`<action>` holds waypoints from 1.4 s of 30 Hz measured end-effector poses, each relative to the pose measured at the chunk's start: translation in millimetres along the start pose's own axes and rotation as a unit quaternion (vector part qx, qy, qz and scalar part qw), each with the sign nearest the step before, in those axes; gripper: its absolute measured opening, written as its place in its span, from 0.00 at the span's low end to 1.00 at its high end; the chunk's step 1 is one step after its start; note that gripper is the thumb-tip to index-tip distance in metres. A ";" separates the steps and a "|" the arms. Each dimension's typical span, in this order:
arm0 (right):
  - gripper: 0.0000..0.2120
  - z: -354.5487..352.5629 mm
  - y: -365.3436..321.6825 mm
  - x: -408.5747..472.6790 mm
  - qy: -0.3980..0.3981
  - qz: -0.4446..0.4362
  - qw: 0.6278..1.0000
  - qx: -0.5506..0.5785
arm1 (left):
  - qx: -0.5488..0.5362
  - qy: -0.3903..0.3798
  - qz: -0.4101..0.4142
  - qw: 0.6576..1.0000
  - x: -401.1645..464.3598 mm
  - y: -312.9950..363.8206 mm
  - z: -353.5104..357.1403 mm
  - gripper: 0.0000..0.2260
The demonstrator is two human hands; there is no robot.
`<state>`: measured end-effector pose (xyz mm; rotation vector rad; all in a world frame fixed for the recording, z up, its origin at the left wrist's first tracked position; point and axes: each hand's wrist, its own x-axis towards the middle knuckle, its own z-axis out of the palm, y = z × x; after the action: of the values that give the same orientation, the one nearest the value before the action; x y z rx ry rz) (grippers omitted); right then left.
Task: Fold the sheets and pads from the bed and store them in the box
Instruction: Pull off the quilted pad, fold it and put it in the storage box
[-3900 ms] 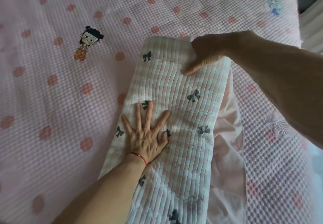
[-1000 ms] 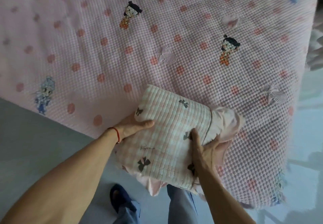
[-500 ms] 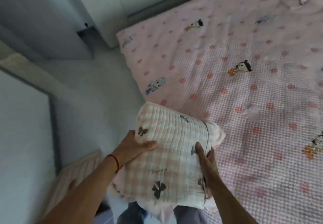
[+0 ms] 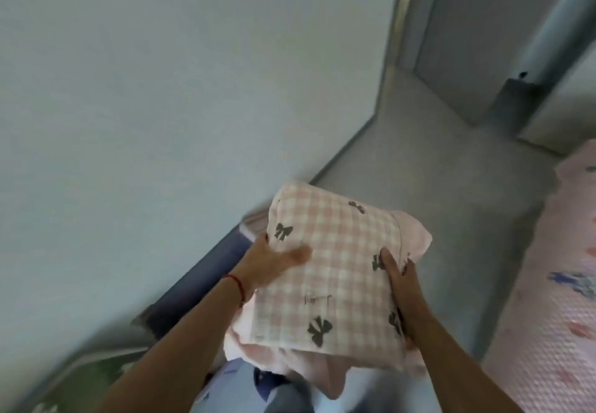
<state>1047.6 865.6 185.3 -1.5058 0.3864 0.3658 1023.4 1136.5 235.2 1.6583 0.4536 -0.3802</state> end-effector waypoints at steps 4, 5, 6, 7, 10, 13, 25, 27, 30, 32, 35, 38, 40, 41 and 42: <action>0.08 123.4 -2.8 11.0 -0.096 -0.004 0.991 -0.091 | -0.116 0.084 -0.034 0.989 -26.6 -65.2 -109.0 0.33; 0.13 136.9 -2.4 11.0 -0.112 -0.006 0.988 -0.104 | -0.135 0.093 -0.040 0.986 -32.4 -76.4 -119.3 0.33; 0.21 158.1 1.9 15.5 -0.136 0.001 0.984 -0.112 | -0.154 0.109 -0.052 0.981 -37.4 -90.5 -136.6 0.34; 0.29 186.0 8.5 18.1 -0.159 0.018 0.978 -0.133 | -0.180 0.123 -0.062 0.974 -46.5 -108.7 -157.5 0.35; 0.48 235.3 26.9 31.8 -0.210 0.066 0.960 -0.175 | -0.247 0.174 -0.091 0.949 -63.8 -151.8 -190.1 0.40; 0.52 277.0 40.2 42.3 -0.263 0.100 0.931 -0.232 | -0.299 0.215 -0.115 0.923 -80.8 -179.7 -203.4 0.41; 0.61 370.0 179.5 161.4 -0.405 0.222 0.813 -0.354 | -0.324 0.371 -0.267 0.828 -30.8 -251.8 -199.6 0.49; 0.61 384.6 212.0 201.0 -0.423 0.237 0.798 -0.358 | -0.326 0.387 -0.290 0.813 4.9 -278.5 -204.2 0.50; 0.59 403.7 249.1 251.4 -0.425 0.248 0.791 -0.363 | -0.328 0.397 -0.295 0.805 60.8 -311.5 -209.8 0.43; 0.60 415.9 273.1 283.3 -0.420 0.252 0.791 -0.368 | -0.337 0.396 -0.305 0.798 94.6 -338.2 -212.2 0.43; 0.61 433.1 315.8 330.0 -0.412 0.256 0.791 -0.374 | -0.359 0.380 -0.312 0.793 146.1 -392.5 -219.5 0.44; 0.59 444.3 348.4 360.1 -0.403 0.246 0.785 -0.401 | -0.349 0.389 -0.316 0.792 189.3 -431.4 -225.1 0.43; 0.51 446.1 372.8 374.2 -0.406 0.214 0.767 -0.449 | -0.334 0.400 -0.314 0.794 217.8 -450.5 -226.0 0.43; 0.47 443.1 384.0 375.6 -0.408 0.200 0.746 -0.487 | -0.321 0.402 -0.324 0.794 232.8 -459.9 -225.0 0.44; 0.45 441.7 391.7 374.7 -0.415 0.190 0.726 -0.514 | -0.311 0.408 -0.333 0.791 248.5 -467.4 -223.5 0.45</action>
<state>1207.2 1318.3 -323.2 -2.0914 -0.3365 1.7362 1002.1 1428.3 -259.3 0.8790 1.6508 0.0330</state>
